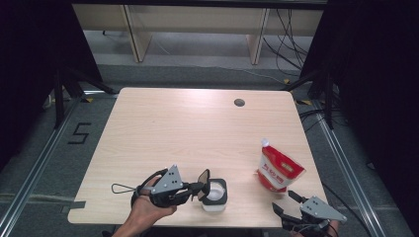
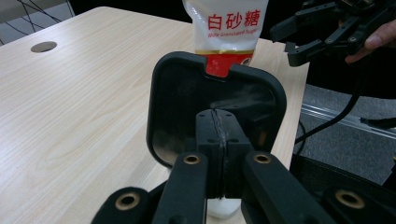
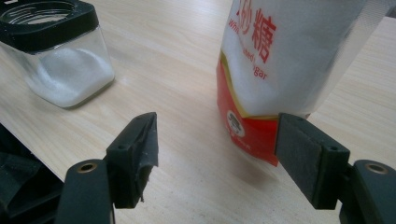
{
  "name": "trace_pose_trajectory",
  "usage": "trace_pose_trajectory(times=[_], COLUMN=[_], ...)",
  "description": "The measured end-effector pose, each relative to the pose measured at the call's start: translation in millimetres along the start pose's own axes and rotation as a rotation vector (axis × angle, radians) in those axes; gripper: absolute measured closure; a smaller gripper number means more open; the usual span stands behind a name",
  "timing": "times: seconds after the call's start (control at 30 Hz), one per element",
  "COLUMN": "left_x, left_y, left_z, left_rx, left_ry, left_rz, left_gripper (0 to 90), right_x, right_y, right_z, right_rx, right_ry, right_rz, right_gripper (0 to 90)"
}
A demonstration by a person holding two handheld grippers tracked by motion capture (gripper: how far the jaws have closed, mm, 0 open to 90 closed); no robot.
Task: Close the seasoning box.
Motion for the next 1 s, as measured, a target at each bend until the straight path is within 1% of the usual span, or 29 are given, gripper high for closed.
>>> trace_pose_trajectory(times=[0.03, 0.07, 0.1, 0.13, 0.17, 0.2, 0.23, 0.3, 0.33, 0.37, 0.4, 0.43, 0.47, 0.5, 0.53, 0.57, 0.6, 0.63, 0.67, 0.73, 0.77, 0.8, 0.9, 0.97, 1.0], left_x=[1.4, 1.8, 3.1, 3.2, 4.2, 3.5, 4.0, 5.1, 5.1, 7.1, 6.2, 7.5, 8.2, 9.5, 9.4, 10.9, 10.4, 10.8, 10.8, 11.4, 11.6, 11.9, 12.3, 11.6, 11.3], left_y=[1.3, 2.5, 3.5, 4.6, 6.3, 7.2, 8.8, 11.6, 12.5, 15.0, 15.1, 16.6, 17.7, 19.7, 20.2, 22.3, 23.5, 24.5, 25.9, 28.2, 29.2, 29.5, 29.5, 29.1, 27.7], left_z=[0.3, 0.7, 0.4, 0.3, -0.2, -0.5, -0.7, -1.4, -1.5, -1.5, -2.6, -3.0, -3.4, -4.5, -5.1, -5.7, -6.7, -7.2, -8.1, -9.9, -10.2, -10.8, -11.1, -10.7, -10.7], left_rx=[0.0, 0.0, -0.004, -0.007, -0.008, -0.011, -0.015, -0.02, -0.024, -0.016, -0.034, -0.031, -0.035, -0.037, -0.043, -0.041, -0.048, -0.05, -0.054, -0.062, -0.06, -0.063, -0.059, -0.055, -0.058], left_ry=[-0.005, 0.013, -0.001, 0.013, -0.004, 0.012, 0.014, 0.002, 0.015, -0.001, 0.028, 0.007, 0.021, 0.007, 0.016, 0.007, 0.024, 0.018, 0.02, 0.003, 0.004, 0.004, 0.004, 0.006, -0.001], left_rz=[-0.005, -0.014, -0.009, -0.014, -0.012, -0.016, -0.018, -0.018, -0.024, -0.029, -0.028, -0.028, -0.033, -0.035, -0.034, -0.04, -0.045, -0.039, -0.047, -0.041, -0.046, -0.055, -0.057, -0.05, -0.046], left_gripper=[88.6, 88.7, 88.8, 88.8, 88.8, 88.8, 88.8, 88.8, 88.8, 88.8, 88.7, 88.7, 88.7, 88.7, 88.7, 88.6, 88.5, 88.5, 88.4, 88.2, 88.2, 88.2, 88.2, 87.5, 86.8], right_x=[0.2, -0.1, -0.3, -1.4, -1.6, -1.7, -2.0, -2.0, -2.1, -2.0, -2.0, -2.0, -2.0, -2.0, -2.2, -2.1, -3.3, -3.4, -3.5, -2.8, -3.4, -3.5, -2.9, -3.0, -3.1], right_y=[-0.5, -0.4, -0.3, 0.5, 0.0, 0.4, 0.4, 0.6, 0.5, 0.5, 0.6, 0.6, 0.5, 0.6, 0.5, 0.5, 1.3, 1.2, 1.2, 0.9, 0.3, 0.4, 0.5, 0.7, 0.7], right_z=[-0.3, -0.2, -0.2, 0.3, -0.3, -0.4, -0.5, -0.3, -0.5, -0.5, -0.3, -0.2, -0.3, -0.3, -0.6, -0.6, -0.1, -0.1, 0.0, -0.2, -0.7, -0.6, -0.2, -0.1, -0.1], right_rx=[-0.005, -0.005, -0.005, 0.002, -0.007, -0.008, -0.01, -0.006, -0.009, -0.01, -0.007, -0.006, -0.007, -0.006, -0.01, -0.011, -0.003, -0.004, -0.004, -0.005, -0.01, -0.009, -0.006, -0.004, -0.004], right_ry=[0.0, 0.0, -0.001, 0.003, 0.002, 0.003, 0.004, 0.004, 0.003, 0.002, 0.003, 0.004, 0.003, 0.004, 0.001, -0.001, 0.003, 0.003, 0.003, 0.003, 0.014, 0.014, 0.004, 0.004, 0.004], right_rz=[-0.003, -0.001, -0.001, 0.009, 0.008, 0.009, 0.011, 0.009, 0.01, 0.01, 0.008, 0.008, 0.008, 0.008, 0.011, 0.009, 0.02, 0.019, 0.019, 0.01, 0.005, 0.006, 0.008, 0.013, 0.014], right_gripper=[31.6, 31.6, 31.6, 31.6, 31.6, 31.6, 31.6, 31.6, 31.6, 31.6, 31.6, 31.6, 31.6, 31.6, 31.6, 31.6, 31.6, 31.6, 31.6, 31.6, 31.6, 31.6, 31.6, 31.6, 31.6])
Point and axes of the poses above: each handheld gripper's, and its own axes: y roughly forward along the jaws, z roughly out of its top, x roughly to its right, the point moved 8 cm from there along y, roughly forward along the jaws, and after that the axes turned 5 degrees about -x, right-handed, at the moved point
